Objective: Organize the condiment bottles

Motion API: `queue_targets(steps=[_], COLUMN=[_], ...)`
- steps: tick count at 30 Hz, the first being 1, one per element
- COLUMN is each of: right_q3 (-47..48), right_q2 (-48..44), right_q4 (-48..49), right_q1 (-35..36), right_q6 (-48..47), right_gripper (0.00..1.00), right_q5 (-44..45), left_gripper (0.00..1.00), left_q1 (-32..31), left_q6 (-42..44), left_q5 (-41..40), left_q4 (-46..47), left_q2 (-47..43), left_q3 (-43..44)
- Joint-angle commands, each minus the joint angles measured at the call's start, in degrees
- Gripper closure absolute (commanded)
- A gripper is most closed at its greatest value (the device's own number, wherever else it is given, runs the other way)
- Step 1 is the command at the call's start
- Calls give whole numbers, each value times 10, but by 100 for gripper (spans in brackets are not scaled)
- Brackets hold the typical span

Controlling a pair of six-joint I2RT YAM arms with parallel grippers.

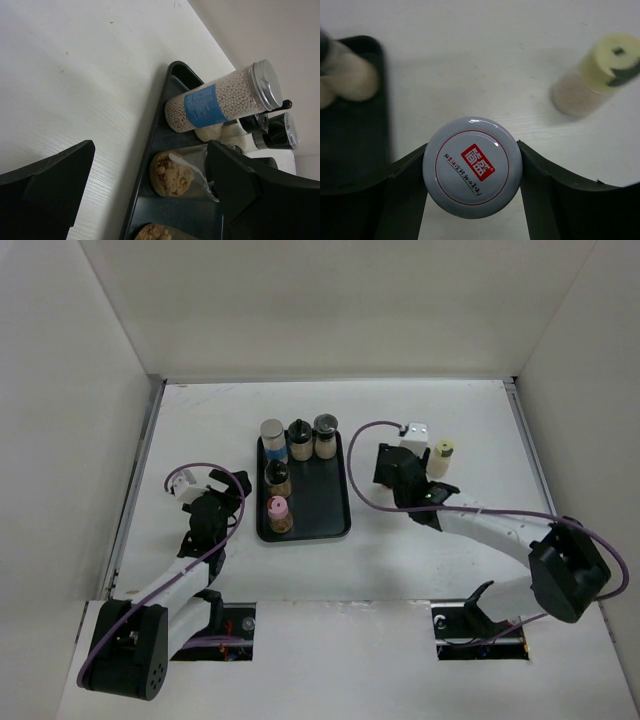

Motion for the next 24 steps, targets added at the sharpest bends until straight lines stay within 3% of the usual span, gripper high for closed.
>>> queue_targets(steps=[1,9,17,22,24], right_q3=[100,269,351,367,369], right_q2=[47,244,343,376,380], right_q4=[113,142,149,146,147], right_q1=[55,129,137,131,129], right_q6=[-36,-59,-61,-54,-53], right_gripper=[53,53,51,43,35], right_q5=[-14,-83,-107,-108,-105], left_gripper=[0,0,0,0,0], left_q1=[3,4,6,6,7], left_q6=[-3,1,-3,-2,-2], left_q5=[-1,-5,4,3,2], left_q4=[26,20,23,22,23], left_q2=[-1,-22,-12,-17,-11], left_q3=[9,3,5,5,5])
